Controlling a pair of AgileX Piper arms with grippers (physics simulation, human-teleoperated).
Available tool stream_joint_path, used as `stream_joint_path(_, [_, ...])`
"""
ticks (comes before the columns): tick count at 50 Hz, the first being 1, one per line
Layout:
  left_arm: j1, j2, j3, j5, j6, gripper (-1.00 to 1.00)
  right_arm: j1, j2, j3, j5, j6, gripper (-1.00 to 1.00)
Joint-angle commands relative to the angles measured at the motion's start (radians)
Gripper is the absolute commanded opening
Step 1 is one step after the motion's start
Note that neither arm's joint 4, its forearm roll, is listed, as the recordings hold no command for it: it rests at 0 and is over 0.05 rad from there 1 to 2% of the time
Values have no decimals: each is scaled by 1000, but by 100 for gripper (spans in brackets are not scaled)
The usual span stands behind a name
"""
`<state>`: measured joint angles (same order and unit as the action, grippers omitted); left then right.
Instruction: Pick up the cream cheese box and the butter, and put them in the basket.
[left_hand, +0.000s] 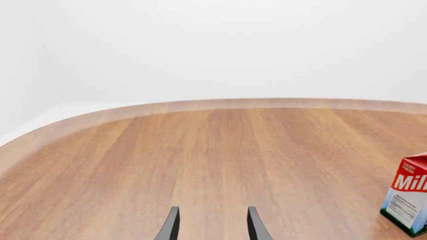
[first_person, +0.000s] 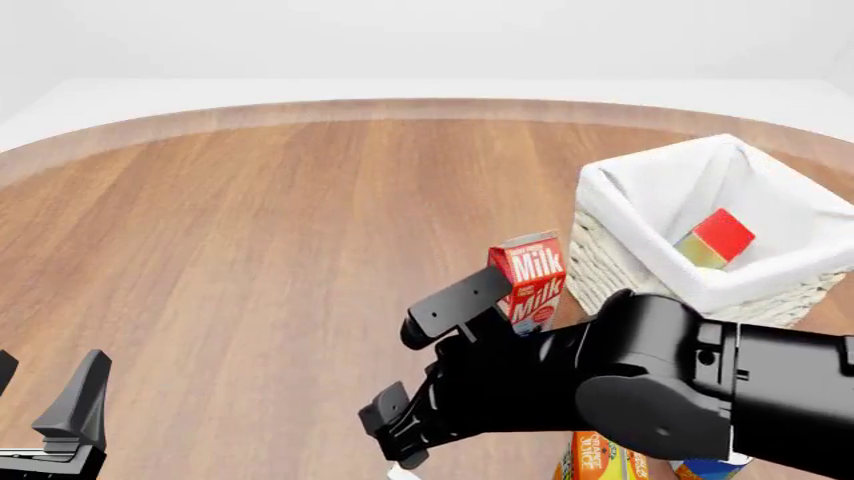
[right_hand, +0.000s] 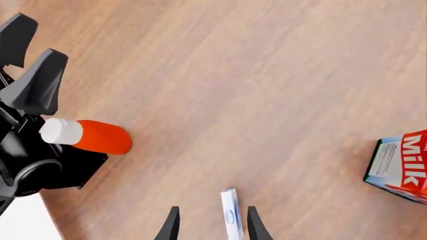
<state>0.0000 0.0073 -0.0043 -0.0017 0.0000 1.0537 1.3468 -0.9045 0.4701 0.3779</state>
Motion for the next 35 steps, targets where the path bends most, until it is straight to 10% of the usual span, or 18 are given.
stream_joint_path(1, [0, 0, 0, 0, 0, 100, -3, 11, 9, -12, -2, 100])
stream_joint_path(35, [0, 0, 0, 0, 0, 100, 1, 27, 78, -91, 39, 100])
